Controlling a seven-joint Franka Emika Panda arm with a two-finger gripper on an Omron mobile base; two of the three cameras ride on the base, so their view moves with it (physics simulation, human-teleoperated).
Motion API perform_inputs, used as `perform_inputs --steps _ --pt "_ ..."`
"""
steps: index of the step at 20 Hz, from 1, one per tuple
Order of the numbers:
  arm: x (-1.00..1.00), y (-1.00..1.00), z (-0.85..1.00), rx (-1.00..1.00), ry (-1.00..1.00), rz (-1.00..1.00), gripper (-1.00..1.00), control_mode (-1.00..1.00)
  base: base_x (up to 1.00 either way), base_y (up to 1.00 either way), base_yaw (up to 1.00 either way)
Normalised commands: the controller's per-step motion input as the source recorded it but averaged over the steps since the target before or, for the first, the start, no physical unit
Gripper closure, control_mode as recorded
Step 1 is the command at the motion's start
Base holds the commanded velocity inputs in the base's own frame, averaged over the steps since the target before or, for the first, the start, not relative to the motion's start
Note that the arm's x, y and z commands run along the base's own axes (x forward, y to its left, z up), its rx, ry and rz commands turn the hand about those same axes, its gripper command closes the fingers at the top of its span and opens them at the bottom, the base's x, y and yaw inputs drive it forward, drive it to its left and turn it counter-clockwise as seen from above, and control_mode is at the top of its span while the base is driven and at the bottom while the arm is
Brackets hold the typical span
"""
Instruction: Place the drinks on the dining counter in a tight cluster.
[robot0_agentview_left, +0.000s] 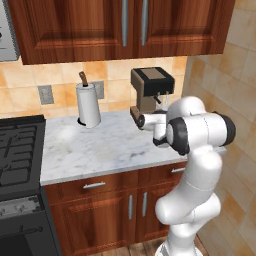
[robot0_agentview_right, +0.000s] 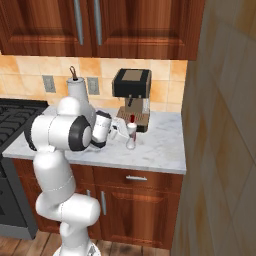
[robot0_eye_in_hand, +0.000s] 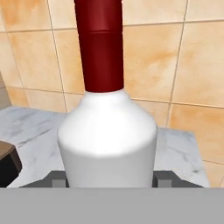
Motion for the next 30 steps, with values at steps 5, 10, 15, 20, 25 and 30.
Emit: perform_inputs --steps 5,10,15,20,25,30 --pt "-0.50 0.24 0.16 -0.08 -0.18 0.04 1.00 -1.00 0.00 0.00 0.00" --pt "-0.47 0.23 0.24 -0.08 -0.03 0.26 1.00 -1.00 0.00 0.00 0.00" --pt "-0.53 0.20 0.24 -0.08 0.11 0.55 1.00 -1.00 0.00 0.00 0.00" --pt "-0.40 0.19 0.38 -0.03 0.25 0.53 1.00 -1.00 0.00 0.00 0.00" --pt "-0.39 0.15 0.46 0.00 0.32 0.50 1.00 -1.00 0.00 0.00 0.00" --pt "-0.41 0.13 0.47 0.00 0.18 0.41 1.00 -1.00 0.00 0.00 0.00"
